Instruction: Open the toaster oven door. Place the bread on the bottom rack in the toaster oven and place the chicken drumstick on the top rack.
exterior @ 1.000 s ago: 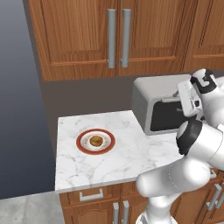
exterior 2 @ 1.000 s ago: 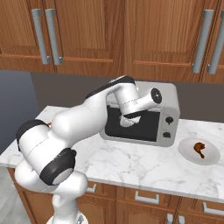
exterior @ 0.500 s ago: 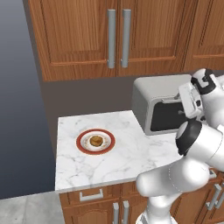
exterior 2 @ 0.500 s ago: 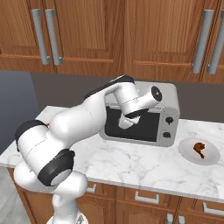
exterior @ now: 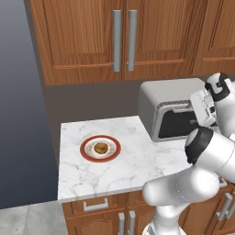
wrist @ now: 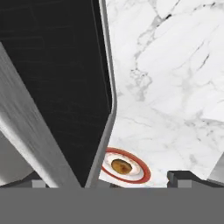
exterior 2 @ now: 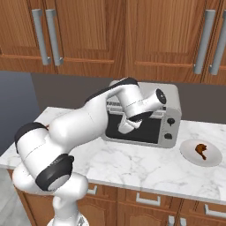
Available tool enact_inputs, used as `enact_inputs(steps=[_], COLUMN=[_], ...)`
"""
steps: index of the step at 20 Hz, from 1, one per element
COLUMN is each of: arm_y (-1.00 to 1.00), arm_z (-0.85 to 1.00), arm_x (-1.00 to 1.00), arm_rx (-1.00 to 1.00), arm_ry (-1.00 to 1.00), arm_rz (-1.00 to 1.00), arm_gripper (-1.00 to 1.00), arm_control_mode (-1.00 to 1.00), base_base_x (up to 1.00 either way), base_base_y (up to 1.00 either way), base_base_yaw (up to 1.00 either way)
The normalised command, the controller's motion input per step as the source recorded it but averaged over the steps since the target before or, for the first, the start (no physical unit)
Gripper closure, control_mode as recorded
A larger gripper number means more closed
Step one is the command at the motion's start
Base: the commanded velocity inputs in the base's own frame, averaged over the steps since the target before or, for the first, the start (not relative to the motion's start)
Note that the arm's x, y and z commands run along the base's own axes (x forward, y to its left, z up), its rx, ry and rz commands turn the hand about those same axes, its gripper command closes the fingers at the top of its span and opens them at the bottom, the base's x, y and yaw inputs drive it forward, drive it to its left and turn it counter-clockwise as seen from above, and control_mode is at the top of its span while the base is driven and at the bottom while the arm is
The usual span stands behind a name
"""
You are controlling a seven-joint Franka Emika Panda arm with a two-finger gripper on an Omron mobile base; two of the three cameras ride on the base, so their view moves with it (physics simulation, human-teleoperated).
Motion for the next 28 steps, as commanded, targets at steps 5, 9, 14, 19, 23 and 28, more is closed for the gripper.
enact_inputs(steps=[5, 9, 14, 19, 23, 28], arm_y=[0.00, 0.00, 0.00, 0.00, 0.00, 0.00], arm_z=[-0.31, -0.01, 0.00, 0.06, 0.48, 0.54], arm_x=[-0.57, -0.58, -0.59, -0.55, -0.16, 0.24], arm_rx=[0.09, 0.11, 0.09, 0.04, 0.00, -0.05], arm_ry=[0.02, 0.00, 0.02, 0.08, 0.03, -0.07], arm_rz=[-0.05, -0.03, -0.02, 0.00, 0.05, 0.31], arm_gripper=[-1.00, -1.00, -1.00, -1.00, -1.00, -1.00], arm_control_mode=[-1.00, -1.00, -1.00, -1.00, -1.00, -1.00], base_base_x=[0.00, 0.00, 0.00, 0.00, 0.00, 0.00], base_base_y=[0.00, 0.00, 0.00, 0.00, 0.00, 0.00], base_base_yaw=[0.00, 0.00, 0.00, 0.00, 0.00, 0.00])
